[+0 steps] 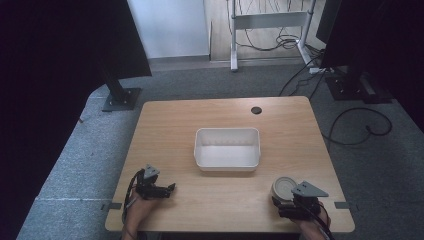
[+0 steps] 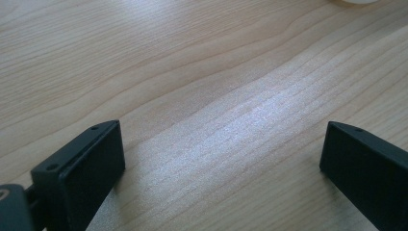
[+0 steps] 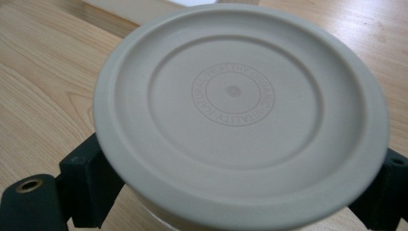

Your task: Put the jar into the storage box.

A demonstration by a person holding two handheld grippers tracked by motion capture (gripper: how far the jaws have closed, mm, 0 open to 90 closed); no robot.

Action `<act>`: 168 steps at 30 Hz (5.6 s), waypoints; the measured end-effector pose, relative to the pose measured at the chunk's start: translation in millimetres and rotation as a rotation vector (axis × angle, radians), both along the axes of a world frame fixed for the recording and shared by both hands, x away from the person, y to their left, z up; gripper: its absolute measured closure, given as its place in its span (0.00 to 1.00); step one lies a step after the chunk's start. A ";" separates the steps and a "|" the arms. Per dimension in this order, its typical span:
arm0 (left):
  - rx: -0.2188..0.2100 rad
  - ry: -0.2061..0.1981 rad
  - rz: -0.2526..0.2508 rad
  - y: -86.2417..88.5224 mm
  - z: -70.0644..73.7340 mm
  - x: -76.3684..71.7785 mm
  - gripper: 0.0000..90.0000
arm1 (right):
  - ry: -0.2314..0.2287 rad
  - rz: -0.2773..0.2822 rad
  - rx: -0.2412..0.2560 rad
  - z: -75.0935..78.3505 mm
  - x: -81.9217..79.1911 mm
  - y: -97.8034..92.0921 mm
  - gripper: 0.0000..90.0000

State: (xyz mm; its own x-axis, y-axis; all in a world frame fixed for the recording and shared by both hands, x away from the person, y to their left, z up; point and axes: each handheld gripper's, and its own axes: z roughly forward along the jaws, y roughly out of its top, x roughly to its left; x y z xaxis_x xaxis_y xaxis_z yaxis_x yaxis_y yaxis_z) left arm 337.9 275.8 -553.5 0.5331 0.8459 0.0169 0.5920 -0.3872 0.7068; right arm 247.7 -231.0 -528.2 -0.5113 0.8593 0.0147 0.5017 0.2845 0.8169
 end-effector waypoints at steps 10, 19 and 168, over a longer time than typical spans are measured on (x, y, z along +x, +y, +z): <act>0.000 0.000 0.000 0.0 0.0 0.0 0.02 | -0.010 0.020 0.009 5.3 4.8 12.8 0.10; 0.000 0.000 0.000 0.0 0.0 0.0 0.02 | -0.015 0.041 0.008 10.7 12.7 28.2 0.10; -0.001 0.003 -0.012 1.5 0.2 1.0 0.02 | -0.058 0.034 -0.043 3.2 149.6 168.9 0.10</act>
State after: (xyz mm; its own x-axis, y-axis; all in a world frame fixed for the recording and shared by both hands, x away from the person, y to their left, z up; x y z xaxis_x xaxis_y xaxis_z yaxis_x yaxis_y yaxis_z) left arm 338.9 277.3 -553.3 0.5435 0.8393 0.0149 0.5890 -0.3939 0.7056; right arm 397.3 -62.2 -525.0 -0.5393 0.8405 -0.0526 0.4435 0.3365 0.8307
